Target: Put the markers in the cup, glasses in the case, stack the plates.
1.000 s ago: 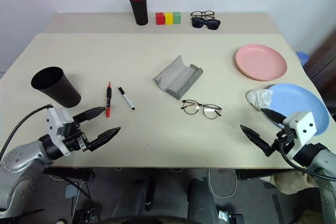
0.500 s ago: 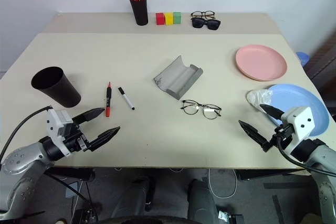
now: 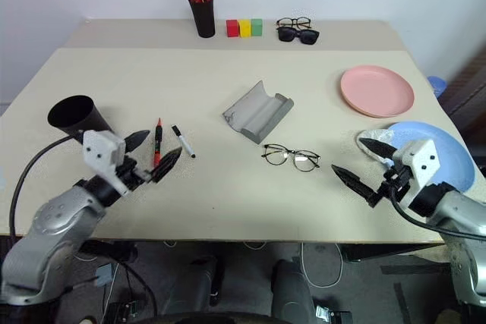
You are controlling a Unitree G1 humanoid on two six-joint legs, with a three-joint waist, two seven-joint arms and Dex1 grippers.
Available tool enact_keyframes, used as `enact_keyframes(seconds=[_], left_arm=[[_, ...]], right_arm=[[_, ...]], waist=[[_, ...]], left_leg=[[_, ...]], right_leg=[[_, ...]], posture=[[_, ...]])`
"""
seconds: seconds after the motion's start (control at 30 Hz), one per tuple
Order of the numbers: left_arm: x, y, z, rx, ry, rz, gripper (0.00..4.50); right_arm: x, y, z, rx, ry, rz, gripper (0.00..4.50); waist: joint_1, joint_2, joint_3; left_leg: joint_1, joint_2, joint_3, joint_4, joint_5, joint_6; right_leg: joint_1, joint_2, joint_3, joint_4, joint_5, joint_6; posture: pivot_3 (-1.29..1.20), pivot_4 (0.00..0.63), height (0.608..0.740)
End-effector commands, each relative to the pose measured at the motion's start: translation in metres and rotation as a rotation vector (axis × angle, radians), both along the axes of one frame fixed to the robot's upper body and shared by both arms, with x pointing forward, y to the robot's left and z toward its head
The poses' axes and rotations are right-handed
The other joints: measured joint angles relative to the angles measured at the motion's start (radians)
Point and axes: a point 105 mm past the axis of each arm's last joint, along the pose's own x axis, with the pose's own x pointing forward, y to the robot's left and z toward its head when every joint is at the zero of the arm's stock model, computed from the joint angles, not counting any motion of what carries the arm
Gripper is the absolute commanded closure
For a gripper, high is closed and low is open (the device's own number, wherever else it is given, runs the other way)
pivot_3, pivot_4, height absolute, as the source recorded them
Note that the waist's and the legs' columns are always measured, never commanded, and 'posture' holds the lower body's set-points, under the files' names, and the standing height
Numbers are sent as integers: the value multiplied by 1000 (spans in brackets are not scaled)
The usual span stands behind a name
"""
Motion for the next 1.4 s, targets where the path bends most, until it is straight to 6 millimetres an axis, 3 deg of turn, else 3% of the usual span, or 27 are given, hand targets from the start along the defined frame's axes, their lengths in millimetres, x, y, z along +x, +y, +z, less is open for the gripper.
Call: enact_keyframes(seconds=[0.03, 0.2, 0.33, 0.77, 0.87, 1.1, 1.13, 1.23, 1.3, 1.4], left_arm=[[23, 0, 0, 18, 85, 183, 0], [49, -16, -9, 7, 195, 279, 0], [62, -13, -28, 32, 298, 358, 0], [85, -26, -51, -11, 463, 462, 0], [89, -24, -56, -16, 494, 506, 772], [91, -19, -58, -27, 506, 520, 4271], [91, -19, -57, -29, 503, 519, 4452], [92, -30, -44, -46, 456, 443, 4452], [91, -44, -16, -32, 293, 334, 4452], [73, -57, 47, 53, -142, 206, 4452]], right_arm=[[10, 5, 10, -14, -47, 66, 77], [21, 11, 11, -29, -68, 112, 77], [25, 11, 13, -39, -79, 122, 77], [26, 8, 26, -61, -107, 95, 77], [26, 9, 27, -62, -109, 88, 0], [25, 11, 29, -59, -112, 77, 0], [25, 12, 29, -58, -112, 76, 0], [26, 13, 29, -57, -115, 70, 0], [28, 12, 30, -51, -123, 58, 0], [30, 14, 31, -43, -130, 57, 0]], waist=[[1, 0, 0], [0, -1, 0], [-1, -2, 0], [-2, -4, 1], [1, -4, 1], [1, -4, 1], [1, -4, 1], [1, -4, 1], [1, -4, 2], [0, -5, 2]], left_leg=[[1, 0, 0, 0, 0, 0], [2, 0, -1, 1, 1, 0], [2, 0, -1, -1, 1, 0], [2, -1, -2, 1, 2, -2], [2, -1, -3, 1, 2, -2], [2, -1, -3, 1, 2, -3], [2, -1, -3, 1, 2, -3], [2, -1, -3, 1, 2, -3], [1, -1, -3, 1, 2, -3], [-1, -1, -2, 0, 3, -5]], right_leg=[[1, 0, 0, 0, 0, 0], [3, 2, 0, 1, 0, 1], [3, 2, 0, 1, 2, -1], [1, 2, 0, 6, 0, 2], [0, 2, 0, 8, 1, 0], [0, 2, 0, 9, 0, 1], [0, 2, 0, 9, 0, 1], [0, 2, 0, 9, 0, 1], [0, 2, 0, 9, 0, 1], [-3, 2, 1, 9, 1, -1]], posture=[[0, 150, 740], [0, 150, 740], [0, 150, 740], [0, 150, 740], [0, 150, 740], [0, 150, 740], [0, 150, 740], [0, 150, 740], [0, 150, 740], [0, 150, 740]])
